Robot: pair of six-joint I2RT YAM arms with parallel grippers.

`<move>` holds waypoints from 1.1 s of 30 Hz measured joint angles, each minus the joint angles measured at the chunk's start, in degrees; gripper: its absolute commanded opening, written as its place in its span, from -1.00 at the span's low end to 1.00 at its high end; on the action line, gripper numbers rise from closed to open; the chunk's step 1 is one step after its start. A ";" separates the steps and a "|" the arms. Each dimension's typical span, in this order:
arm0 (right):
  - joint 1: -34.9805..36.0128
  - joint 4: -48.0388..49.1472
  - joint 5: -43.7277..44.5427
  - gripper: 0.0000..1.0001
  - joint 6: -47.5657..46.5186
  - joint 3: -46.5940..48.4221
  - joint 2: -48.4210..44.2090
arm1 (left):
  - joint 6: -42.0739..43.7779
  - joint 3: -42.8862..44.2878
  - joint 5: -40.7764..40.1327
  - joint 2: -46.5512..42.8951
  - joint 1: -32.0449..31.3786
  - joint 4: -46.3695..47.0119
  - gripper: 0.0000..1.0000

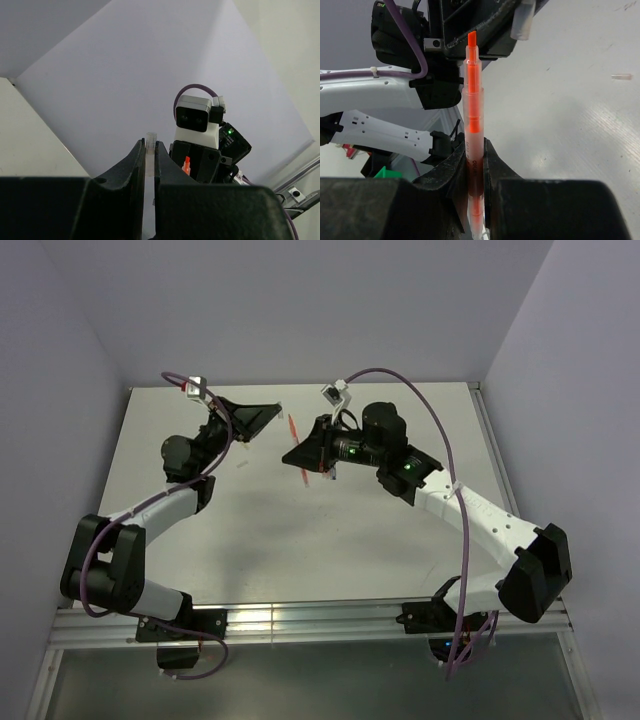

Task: Insert the pens into the pen caps
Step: Insert the pen cap onto the pen.

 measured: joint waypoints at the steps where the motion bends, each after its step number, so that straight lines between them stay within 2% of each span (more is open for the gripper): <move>1: 0.26 -0.02 0.00 -1.00 -0.02 0.00 0.00 | -0.15 -0.20 0.00 0.00 -0.35 0.09 -1.00; 12: 2.86 -0.24 0.24 -1.00 -0.66 0.00 0.83 | -0.15 -0.68 -0.09 -0.17 -1.51 1.22 -1.00; 33: 3.13 -2.27 3.15 -1.00 -2.56 -0.26 0.85 | -2.38 -0.72 0.46 -1.11 -1.53 1.29 -1.00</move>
